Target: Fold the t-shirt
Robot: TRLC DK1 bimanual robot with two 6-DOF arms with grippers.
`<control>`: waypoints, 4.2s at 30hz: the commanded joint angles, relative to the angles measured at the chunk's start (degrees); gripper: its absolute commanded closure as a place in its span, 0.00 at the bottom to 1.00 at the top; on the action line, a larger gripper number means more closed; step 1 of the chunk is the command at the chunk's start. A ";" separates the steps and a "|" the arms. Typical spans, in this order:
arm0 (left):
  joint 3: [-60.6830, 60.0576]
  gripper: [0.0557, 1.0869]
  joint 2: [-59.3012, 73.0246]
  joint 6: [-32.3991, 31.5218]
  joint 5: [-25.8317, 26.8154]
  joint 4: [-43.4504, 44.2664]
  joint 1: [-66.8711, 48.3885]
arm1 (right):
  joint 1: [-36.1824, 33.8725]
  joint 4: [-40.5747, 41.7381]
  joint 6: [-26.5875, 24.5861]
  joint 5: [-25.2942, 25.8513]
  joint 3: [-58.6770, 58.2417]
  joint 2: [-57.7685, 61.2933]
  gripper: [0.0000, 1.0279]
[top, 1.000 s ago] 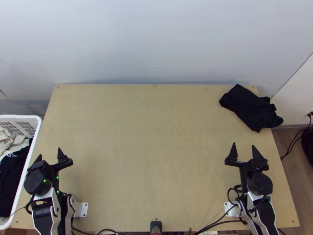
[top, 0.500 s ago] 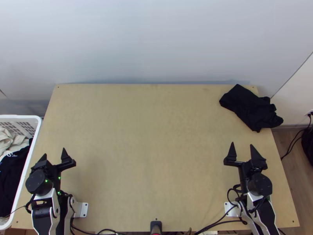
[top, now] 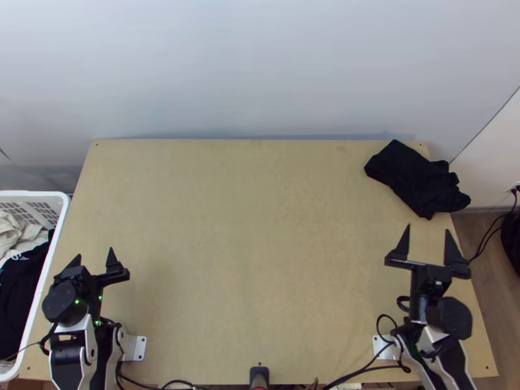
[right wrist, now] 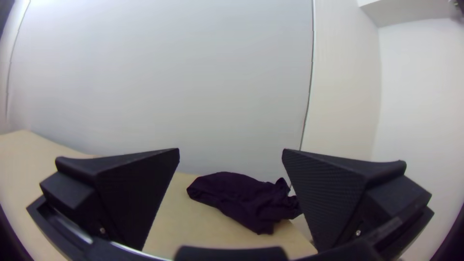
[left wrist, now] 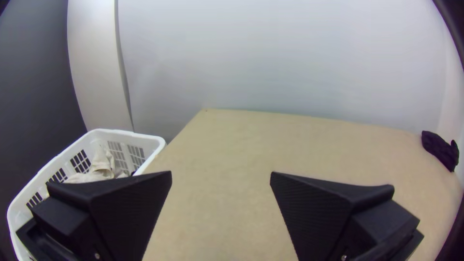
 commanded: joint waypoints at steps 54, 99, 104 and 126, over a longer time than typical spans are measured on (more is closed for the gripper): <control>83.64 0.04 132.59 0.19 10.71 6.68 65.19 | 0.54 -44.71 29.18 1.64 46.42 41.25 0.04; 104.47 0.96 113.43 -5.79 22.40 -18.72 55.35 | -1.13 -47.43 26.28 1.55 54.86 45.91 0.04; 107.01 0.96 104.03 -8.51 31.37 -23.11 51.57 | -1.13 -47.43 26.19 1.38 56.00 45.91 0.04; 101.21 0.96 78.89 -25.21 26.79 -26.10 -14.00 | -3.76 -48.93 26.11 1.29 57.50 44.07 0.04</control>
